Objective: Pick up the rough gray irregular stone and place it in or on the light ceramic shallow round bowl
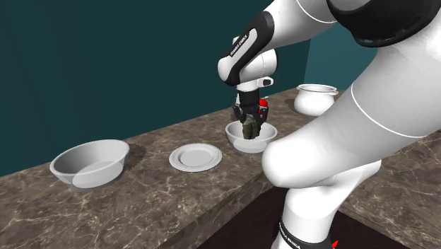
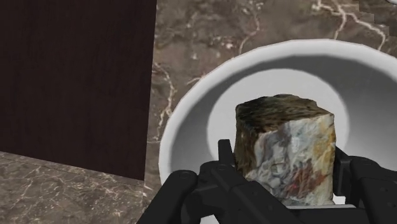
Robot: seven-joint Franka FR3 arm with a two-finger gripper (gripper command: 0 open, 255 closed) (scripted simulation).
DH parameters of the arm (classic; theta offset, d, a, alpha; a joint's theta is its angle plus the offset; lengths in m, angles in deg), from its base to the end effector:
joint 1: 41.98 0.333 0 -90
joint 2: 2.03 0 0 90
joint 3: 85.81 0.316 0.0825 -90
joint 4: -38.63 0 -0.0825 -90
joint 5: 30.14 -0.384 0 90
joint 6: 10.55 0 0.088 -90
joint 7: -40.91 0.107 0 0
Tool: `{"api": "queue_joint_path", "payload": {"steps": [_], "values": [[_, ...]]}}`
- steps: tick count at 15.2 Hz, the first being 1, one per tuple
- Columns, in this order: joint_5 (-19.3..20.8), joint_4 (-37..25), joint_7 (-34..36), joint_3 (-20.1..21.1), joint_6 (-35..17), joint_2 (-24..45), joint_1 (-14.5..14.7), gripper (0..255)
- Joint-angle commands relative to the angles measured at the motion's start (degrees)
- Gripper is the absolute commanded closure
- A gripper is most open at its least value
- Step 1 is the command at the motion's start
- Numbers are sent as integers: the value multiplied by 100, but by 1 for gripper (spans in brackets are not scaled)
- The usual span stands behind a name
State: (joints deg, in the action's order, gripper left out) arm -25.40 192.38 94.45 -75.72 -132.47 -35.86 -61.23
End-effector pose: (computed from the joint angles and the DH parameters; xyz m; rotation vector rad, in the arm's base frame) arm 0.3533 -0.0632 0.4151 2.5661 -1.5372 0.1277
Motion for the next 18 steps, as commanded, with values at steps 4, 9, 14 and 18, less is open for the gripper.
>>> {"api": "queue_joint_path", "payload": {"steps": [4,9,14,18], "values": [[-26,-287,-83,-42,469,-186,16,255],[-39,-603,-148,-72,888,-295,20,255],[-45,-943,-208,-98,1292,-362,18,255],[2,-1318,-283,-144,1464,-167,-38,255]]}}
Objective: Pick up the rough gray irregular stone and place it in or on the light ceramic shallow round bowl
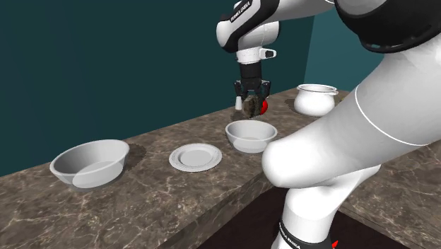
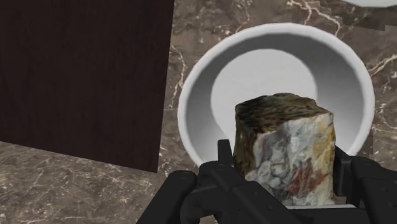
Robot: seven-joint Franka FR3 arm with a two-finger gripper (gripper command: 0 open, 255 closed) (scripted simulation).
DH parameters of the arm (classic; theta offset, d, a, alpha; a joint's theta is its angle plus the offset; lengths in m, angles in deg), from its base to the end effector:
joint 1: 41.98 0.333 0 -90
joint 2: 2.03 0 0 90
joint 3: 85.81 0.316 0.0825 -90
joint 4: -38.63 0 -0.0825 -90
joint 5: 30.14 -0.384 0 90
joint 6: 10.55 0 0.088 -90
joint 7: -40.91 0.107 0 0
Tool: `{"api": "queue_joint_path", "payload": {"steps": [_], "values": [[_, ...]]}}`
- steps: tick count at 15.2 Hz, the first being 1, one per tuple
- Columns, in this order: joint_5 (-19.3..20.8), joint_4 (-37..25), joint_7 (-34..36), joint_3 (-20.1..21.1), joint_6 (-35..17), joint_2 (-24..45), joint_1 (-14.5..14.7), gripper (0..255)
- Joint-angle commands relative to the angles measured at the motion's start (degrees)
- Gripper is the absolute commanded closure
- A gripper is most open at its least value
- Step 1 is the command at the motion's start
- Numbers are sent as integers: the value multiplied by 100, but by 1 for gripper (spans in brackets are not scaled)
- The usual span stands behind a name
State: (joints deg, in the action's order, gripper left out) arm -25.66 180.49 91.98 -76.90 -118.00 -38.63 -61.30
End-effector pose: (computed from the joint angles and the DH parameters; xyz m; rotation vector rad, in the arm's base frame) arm 0.3572 -0.0663 0.5088 2.5662 -1.5374 0.1280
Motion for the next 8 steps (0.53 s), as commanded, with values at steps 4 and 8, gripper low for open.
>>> {"api": "queue_joint_path", "payload": {"steps": [4,8], "values": [[152,-639,-152,-114,-97,719,-163,255],[164,-363,-105,-103,-410,759,-163,255]]}}
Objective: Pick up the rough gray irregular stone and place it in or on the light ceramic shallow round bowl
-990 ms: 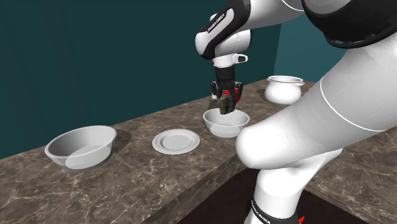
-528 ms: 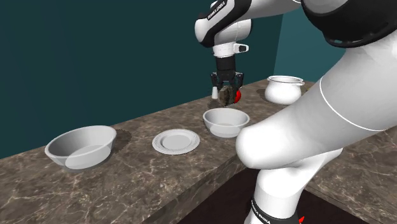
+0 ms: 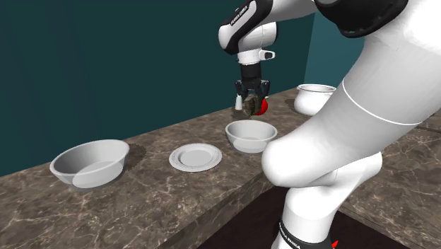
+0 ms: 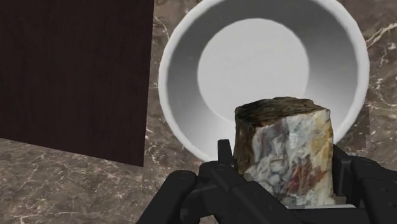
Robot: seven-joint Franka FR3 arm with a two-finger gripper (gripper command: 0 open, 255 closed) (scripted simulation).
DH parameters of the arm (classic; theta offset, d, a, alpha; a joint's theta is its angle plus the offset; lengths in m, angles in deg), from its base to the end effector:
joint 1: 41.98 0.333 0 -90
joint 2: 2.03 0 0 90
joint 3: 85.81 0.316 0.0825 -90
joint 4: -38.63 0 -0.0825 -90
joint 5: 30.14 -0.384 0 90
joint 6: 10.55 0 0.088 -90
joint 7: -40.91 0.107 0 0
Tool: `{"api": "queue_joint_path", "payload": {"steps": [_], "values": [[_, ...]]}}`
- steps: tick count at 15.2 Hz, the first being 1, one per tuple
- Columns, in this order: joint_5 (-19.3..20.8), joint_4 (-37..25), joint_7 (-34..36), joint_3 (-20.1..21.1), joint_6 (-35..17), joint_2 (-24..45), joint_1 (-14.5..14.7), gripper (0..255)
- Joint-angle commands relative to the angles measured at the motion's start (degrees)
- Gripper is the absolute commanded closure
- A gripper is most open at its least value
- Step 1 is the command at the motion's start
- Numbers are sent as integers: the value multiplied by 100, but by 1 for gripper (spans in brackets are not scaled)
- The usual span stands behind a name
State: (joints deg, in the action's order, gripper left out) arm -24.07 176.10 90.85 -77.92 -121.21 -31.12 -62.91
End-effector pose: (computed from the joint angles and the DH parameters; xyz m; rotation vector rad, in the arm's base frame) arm 0.3909 -0.0935 0.5019 2.5659 -1.5372 0.1263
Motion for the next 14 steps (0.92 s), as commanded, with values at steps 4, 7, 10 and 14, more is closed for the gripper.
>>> {"api": "queue_joint_path", "payload": {"steps": [4,7,10,14], "values": [[22,337,59,12,-408,71,-5,255],[38,521,101,23,-652,134,-10,255],[59,695,145,36,-901,212,-17,255],[65,743,158,40,-973,236,-19,255]]}}
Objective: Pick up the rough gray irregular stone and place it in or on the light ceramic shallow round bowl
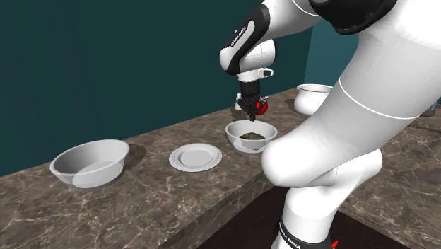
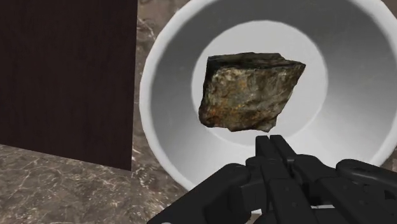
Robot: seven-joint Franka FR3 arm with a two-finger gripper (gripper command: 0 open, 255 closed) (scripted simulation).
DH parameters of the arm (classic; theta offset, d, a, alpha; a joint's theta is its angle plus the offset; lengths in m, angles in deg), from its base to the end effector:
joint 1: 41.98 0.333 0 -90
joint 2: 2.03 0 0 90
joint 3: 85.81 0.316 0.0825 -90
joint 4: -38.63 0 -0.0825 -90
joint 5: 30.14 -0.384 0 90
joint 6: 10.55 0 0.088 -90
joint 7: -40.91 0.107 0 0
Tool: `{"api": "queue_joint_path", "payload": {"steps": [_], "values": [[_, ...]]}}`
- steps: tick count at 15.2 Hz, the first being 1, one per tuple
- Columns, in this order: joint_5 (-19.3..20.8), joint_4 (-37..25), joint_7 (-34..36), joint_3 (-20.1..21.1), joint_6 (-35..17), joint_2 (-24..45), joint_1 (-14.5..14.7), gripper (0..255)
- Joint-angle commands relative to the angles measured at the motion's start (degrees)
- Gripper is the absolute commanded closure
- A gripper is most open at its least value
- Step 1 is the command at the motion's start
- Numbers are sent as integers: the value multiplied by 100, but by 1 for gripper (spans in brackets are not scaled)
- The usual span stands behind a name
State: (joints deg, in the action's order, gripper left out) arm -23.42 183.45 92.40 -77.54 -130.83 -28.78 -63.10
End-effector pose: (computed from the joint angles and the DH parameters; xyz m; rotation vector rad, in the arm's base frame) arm 0.3906 -0.0941 0.4396 2.5661 -1.5374 0.1271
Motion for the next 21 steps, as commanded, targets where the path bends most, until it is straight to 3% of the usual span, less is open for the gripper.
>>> {"api": "queue_joint_path", "payload": {"steps": [1,2,3,6,7,8,10,11,18,21], "values": [[0,8,3,1,-10,2,0,255],[0,3,2,1,-6,2,0,255],[0,3,2,1,-6,2,0,0],[-997,669,3127,109,-529,-339,-791,0],[-653,428,1929,74,-340,-206,-544,0],[-608,428,1965,-1,-340,-200,-465,0],[-1409,1035,4265,150,-796,-570,-991,0],[-1729,1277,5010,277,-975,-737,-1177,0],[-1802,1526,4991,380,-1694,-268,-1179,0],[-1807,1543,4990,387,-1755,-225,-1178,0]]}}
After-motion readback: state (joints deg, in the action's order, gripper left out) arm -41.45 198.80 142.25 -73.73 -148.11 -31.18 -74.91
